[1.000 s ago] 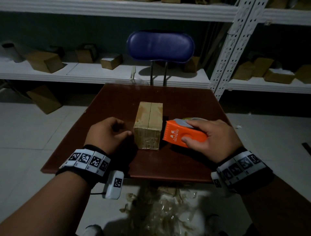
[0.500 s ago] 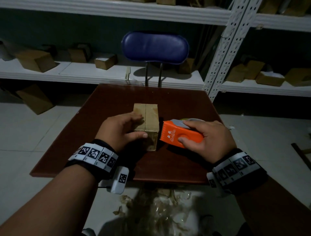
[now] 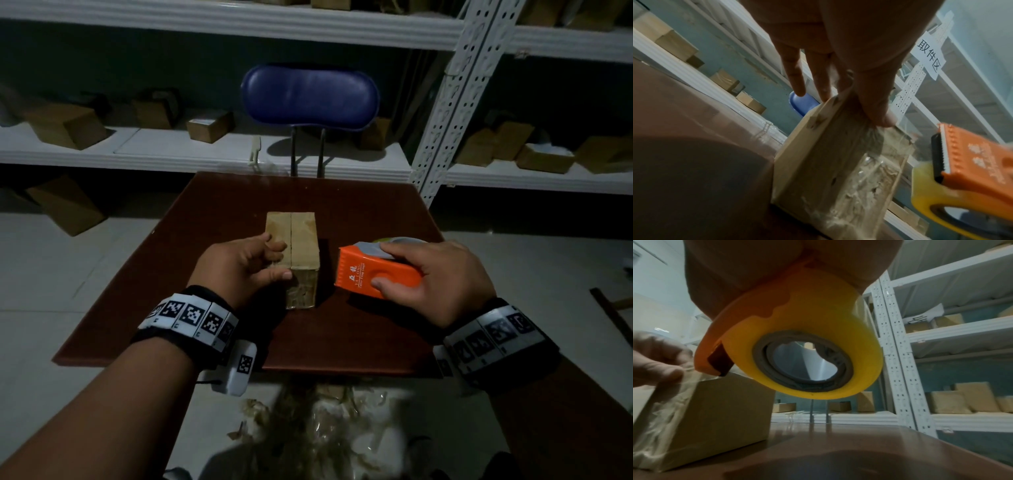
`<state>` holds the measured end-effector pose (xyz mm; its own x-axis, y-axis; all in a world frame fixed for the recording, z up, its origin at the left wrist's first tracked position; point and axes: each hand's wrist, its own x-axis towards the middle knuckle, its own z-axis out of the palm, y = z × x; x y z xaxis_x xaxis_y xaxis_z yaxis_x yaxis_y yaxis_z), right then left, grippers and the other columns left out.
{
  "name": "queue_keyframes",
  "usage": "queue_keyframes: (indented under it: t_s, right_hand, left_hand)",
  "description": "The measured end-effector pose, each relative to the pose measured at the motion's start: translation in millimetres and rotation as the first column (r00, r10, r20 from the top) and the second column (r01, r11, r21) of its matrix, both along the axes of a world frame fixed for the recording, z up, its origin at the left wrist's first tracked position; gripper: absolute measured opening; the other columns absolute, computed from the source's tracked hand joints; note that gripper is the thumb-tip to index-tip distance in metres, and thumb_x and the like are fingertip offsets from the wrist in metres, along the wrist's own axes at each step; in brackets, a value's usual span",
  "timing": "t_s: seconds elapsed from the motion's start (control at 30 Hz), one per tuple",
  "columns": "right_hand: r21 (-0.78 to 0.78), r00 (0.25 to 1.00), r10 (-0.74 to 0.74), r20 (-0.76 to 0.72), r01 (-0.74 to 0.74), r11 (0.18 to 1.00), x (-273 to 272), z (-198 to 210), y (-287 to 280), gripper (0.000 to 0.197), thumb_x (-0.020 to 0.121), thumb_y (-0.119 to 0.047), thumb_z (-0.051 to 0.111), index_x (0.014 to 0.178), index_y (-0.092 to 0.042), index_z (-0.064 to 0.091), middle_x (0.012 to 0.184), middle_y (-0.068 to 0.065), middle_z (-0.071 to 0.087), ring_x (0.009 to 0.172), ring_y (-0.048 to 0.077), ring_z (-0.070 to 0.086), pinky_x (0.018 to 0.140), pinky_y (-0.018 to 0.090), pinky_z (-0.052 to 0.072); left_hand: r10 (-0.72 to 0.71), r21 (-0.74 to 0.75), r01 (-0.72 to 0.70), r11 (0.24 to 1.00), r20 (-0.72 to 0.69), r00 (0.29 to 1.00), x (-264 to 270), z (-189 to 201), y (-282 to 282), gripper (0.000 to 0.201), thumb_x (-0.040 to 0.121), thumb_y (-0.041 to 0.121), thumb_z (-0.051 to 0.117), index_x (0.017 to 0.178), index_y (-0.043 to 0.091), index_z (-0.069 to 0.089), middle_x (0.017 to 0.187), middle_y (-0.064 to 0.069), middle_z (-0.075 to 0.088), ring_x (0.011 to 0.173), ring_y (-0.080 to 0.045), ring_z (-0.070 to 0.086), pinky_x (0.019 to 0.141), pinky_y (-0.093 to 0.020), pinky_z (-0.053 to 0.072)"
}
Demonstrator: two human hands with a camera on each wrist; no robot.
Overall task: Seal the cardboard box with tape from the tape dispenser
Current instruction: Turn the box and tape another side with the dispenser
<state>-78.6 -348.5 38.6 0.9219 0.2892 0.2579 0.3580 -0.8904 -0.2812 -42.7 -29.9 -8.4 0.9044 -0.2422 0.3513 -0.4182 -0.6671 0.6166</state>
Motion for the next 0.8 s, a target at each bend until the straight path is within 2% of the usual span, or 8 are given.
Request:
queue_keyframes:
  t_s: [0.2,0.3,0.4,0.53,0.6,0.67,0.8]
  right_hand:
    - [-0.030,0.999,-0.045,0.023,0.045,0.999,-2.9,3.9,1.1,0.064,0.082,-0.071,0.057,0.131,-0.033,0.066,0.123,-0.008,0.074,0.108,0.016,0.071,0.097,0.042,0.053]
    - [-0.091,0.990,-0.129,0.054,0.134,0.987,-5.4,10.9,13.5,0.064,0.079,-0.074,0.055,0.129,-0.036,0.067,0.117,-0.006,0.076,0.106,0.019,0.071,0.093,0.040,0.053]
    - [-0.186,0.976,-0.212,-0.050,0.199,0.962,-4.1,23.7,26.8,0.060,0.080,-0.074,0.059,0.129,-0.040,0.063,0.112,-0.006,0.074,0.104,0.020,0.068,0.091,0.038,0.052]
    - [-0.308,0.936,-0.286,-0.204,0.215,0.927,9.1,45.7,43.9,0.050,0.080,-0.071,0.062,0.117,-0.038,0.065,0.102,-0.008,0.069,0.098,0.021,0.064,0.085,0.041,0.055]
    - [-0.382,0.931,-0.303,-0.203,0.209,0.900,18.1,55.8,53.3,0.046,0.080,-0.071,0.063,0.109,-0.035,0.066,0.090,-0.008,0.063,0.088,0.021,0.061,0.079,0.040,0.055]
    - [-0.440,0.929,-0.307,-0.205,0.193,0.877,26.6,61.8,62.7,0.045,0.080,-0.069,0.065,0.104,-0.031,0.067,0.085,-0.007,0.060,0.084,0.021,0.059,0.073,0.038,0.053]
    - [-0.508,0.919,-0.306,-0.249,0.145,0.849,44.0,72.5,81.3,0.042,0.079,-0.064,0.072,0.091,-0.025,0.062,0.083,-0.003,0.060,0.078,0.022,0.059,0.065,0.035,0.047]
  left_hand:
    - [0.024,0.021,-0.024,0.999,0.005,1.000,1.4,-1.0,-1.8,0.034,0.071,0.035,0.084,0.096,0.014,0.077,0.119,0.005,0.072,0.125,-0.004,0.056,0.105,-0.023,0.042]
    - [0.023,0.024,-0.023,0.999,-0.021,1.000,3.3,-2.1,-1.5,0.031,0.071,0.036,0.084,0.094,0.016,0.076,0.120,0.007,0.071,0.126,-0.001,0.054,0.104,-0.018,0.040]
    - [0.028,0.034,-0.027,0.999,-0.030,0.999,3.8,-1.9,-2.2,0.032,0.072,0.038,0.082,0.095,0.017,0.076,0.120,0.010,0.071,0.127,0.000,0.053,0.106,-0.023,0.042]
    - [0.036,0.089,-0.034,0.995,-0.018,0.999,1.6,1.2,-6.3,0.028,0.076,0.038,0.080,0.098,0.021,0.075,0.125,0.010,0.069,0.129,-0.003,0.051,0.107,-0.028,0.043]
    - [0.037,0.108,-0.036,0.993,-0.003,0.999,0.2,0.4,-7.8,0.028,0.076,0.039,0.080,0.098,0.022,0.075,0.124,0.009,0.069,0.129,-0.005,0.053,0.106,-0.034,0.046]
    - [0.056,0.129,-0.056,0.990,0.001,0.998,2.5,1.7,-9.3,0.027,0.077,0.039,0.080,0.097,0.023,0.074,0.123,0.009,0.070,0.128,-0.006,0.054,0.104,-0.037,0.048]
    - [0.104,0.225,-0.087,0.971,-0.065,0.992,3.6,5.8,-17.6,0.031,0.080,0.040,0.076,0.104,0.021,0.073,0.127,0.006,0.068,0.127,-0.013,0.056,0.104,-0.031,0.043]
